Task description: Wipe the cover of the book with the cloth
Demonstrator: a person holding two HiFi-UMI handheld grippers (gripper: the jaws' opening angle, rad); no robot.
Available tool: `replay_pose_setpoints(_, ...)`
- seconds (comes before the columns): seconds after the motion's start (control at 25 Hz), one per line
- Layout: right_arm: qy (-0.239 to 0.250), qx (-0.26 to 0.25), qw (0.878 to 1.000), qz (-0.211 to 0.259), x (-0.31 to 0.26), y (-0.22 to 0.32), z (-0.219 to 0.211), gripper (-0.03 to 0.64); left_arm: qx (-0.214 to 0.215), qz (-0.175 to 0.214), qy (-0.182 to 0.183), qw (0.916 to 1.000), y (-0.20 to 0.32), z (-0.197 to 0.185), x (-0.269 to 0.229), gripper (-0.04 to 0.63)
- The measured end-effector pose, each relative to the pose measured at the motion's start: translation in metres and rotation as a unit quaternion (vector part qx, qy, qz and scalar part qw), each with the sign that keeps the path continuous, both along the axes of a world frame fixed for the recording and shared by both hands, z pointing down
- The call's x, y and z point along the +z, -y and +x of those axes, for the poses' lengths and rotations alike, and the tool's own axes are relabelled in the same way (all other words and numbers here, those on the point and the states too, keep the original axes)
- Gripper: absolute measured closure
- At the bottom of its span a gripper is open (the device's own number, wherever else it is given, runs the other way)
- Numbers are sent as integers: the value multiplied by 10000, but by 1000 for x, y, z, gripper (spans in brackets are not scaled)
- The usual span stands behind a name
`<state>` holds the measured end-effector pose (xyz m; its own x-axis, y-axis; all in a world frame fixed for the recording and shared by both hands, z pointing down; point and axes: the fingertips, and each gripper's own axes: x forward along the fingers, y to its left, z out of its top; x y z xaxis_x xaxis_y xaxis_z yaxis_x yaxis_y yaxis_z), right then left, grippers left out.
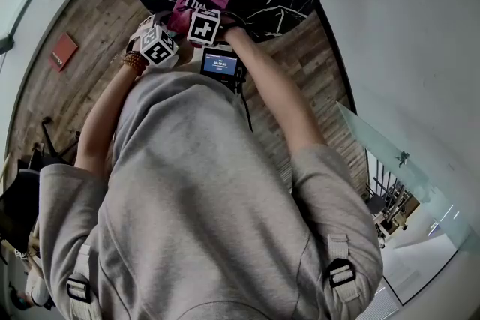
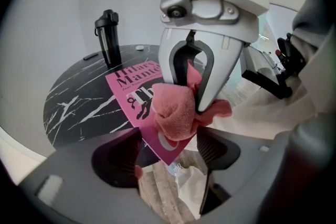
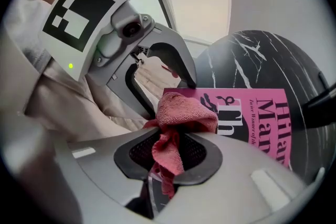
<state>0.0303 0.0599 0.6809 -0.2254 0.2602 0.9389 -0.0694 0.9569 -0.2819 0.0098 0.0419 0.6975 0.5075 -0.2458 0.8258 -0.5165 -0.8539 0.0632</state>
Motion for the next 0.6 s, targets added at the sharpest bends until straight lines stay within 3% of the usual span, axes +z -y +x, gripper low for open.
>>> replay_pose_setpoints(0.32, 122, -10, 9998, -123, 0, 3, 0, 523, -11, 7, 36, 10000, 1, 0, -1, 255)
replay_pose_setpoints(0.44, 320, 218, 9953, -882, -1, -4, 1, 520, 55, 49, 68, 9999, 0, 2, -1, 253)
replay_pose_setpoints(0.52, 380, 70, 9891, -1419, -6, -8, 8, 518, 314, 257, 235, 9989, -3, 2, 2, 236)
replay_pose_setpoints(0.6, 398, -211, 9849, -1672, -15, -3, 18, 517, 486, 436, 348, 9973, -5, 1, 3, 236)
